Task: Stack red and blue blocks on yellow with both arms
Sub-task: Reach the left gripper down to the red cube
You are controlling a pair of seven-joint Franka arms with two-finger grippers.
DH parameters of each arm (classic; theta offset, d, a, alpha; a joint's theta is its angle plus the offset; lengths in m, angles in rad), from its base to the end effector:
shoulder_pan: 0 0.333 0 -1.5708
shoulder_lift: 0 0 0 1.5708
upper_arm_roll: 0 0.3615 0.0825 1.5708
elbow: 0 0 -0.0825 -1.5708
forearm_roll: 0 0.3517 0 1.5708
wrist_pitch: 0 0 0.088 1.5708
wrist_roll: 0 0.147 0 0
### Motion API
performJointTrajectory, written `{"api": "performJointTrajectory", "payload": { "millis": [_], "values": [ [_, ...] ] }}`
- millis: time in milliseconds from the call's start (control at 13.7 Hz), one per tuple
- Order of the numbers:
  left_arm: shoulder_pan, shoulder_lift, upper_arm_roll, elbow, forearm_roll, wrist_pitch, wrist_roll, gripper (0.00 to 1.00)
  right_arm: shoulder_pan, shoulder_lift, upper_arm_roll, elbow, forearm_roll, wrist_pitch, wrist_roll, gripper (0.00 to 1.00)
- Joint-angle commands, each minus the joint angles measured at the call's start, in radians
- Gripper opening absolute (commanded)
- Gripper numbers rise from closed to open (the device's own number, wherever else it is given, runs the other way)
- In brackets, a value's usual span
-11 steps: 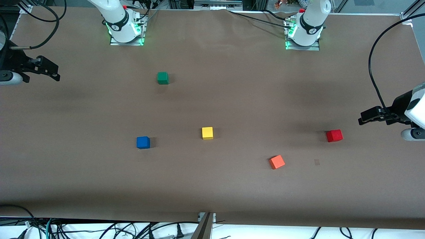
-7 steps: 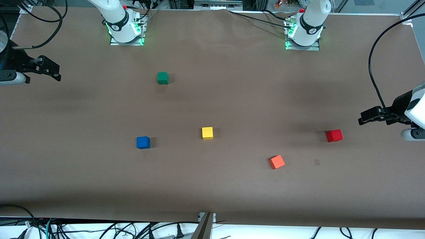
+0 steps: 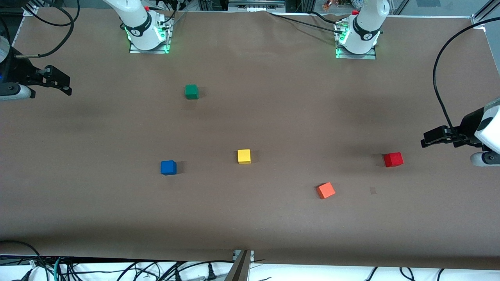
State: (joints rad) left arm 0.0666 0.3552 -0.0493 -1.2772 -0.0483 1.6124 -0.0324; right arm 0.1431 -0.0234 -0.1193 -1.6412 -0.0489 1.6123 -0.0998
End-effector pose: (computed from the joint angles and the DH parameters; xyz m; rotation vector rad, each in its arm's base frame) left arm 0.6441 0.0100 0.5557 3.0750 0.0847 -0.0308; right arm 0.5165 0.0045 0.6148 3.0896 0.1946 -0.0115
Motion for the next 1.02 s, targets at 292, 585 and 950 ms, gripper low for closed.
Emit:
{"api": "performJointTrajectory", "payload": {
  "millis": [292, 585, 950],
  "values": [
    [0.061, 0.158, 0.013, -0.007, 0.013, 0.127, 0.08, 1.0, -0.002, -0.023, 0.003, -0.022, -0.022, 0.008, -0.017, 1.0],
    [0.102, 0.307, 0.013, -0.045, 0.015, 0.297, 0.1, 1.0, -0.003, -0.02, 0.003, -0.019, -0.022, 0.008, -0.017, 1.0],
    [0.105, 0.323, 0.014, -0.233, 0.016, 0.481, 0.101, 1.0, -0.008, -0.016, 0.003, -0.012, -0.022, 0.008, -0.008, 1.0]
  ]
}}
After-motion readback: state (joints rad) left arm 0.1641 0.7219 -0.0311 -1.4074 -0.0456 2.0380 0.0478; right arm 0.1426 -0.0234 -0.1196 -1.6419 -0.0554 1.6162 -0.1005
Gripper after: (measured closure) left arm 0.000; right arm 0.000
